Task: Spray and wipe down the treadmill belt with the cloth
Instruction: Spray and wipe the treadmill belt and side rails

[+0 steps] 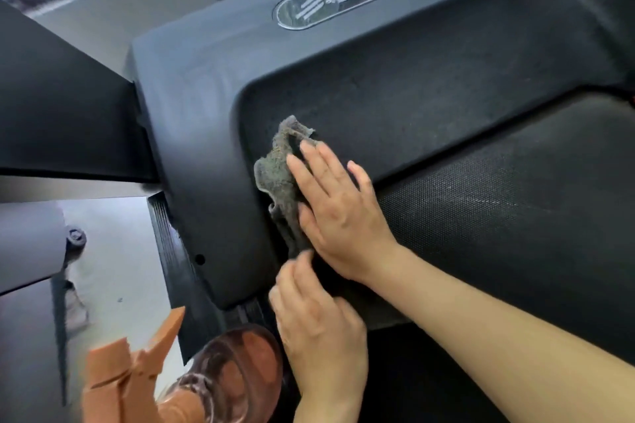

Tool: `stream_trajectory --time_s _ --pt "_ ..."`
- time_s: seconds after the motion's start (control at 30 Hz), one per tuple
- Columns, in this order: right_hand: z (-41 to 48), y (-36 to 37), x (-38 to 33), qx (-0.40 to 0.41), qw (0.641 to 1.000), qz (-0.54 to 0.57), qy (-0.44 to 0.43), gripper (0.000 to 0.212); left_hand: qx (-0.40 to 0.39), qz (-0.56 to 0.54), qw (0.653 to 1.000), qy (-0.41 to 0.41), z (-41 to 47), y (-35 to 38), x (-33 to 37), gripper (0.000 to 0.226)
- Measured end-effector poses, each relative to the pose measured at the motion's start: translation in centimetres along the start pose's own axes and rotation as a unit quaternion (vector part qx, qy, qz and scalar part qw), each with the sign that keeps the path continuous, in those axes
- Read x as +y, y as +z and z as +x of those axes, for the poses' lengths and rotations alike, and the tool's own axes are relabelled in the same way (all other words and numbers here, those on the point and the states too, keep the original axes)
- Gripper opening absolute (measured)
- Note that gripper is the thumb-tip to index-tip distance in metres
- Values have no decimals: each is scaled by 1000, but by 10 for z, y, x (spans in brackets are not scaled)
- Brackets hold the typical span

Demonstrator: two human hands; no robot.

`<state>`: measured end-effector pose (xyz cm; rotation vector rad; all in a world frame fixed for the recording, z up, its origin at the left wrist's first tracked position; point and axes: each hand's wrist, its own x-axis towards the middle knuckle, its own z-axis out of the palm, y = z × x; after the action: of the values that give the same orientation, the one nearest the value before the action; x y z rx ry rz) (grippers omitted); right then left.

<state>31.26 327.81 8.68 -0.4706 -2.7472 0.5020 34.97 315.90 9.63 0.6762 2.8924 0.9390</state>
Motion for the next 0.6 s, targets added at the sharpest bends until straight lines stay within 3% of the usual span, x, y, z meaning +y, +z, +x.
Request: stream_trajectory --time_s 0.1,0.23,0.37,0.47,0.6 --pt "-14 16 3 -42 996 -48 -67 55 -57 71 996 18 -14 3 -9 46" --pt "31 24 10 -45 992 -77 -89 60 -52 58 996 34 -16 -2 -5 31" --pt "72 11 35 -77 985 -119 -98 65 -101 67 992 43 -17 9 10 28" --pt "98 -20 73 -88 984 -155 -26 73 -91 60 992 59 -5 27 23 37" --pt "87 -68 169 -83 949 -224 207 63 -113 74 982 128 14 47 36 50"
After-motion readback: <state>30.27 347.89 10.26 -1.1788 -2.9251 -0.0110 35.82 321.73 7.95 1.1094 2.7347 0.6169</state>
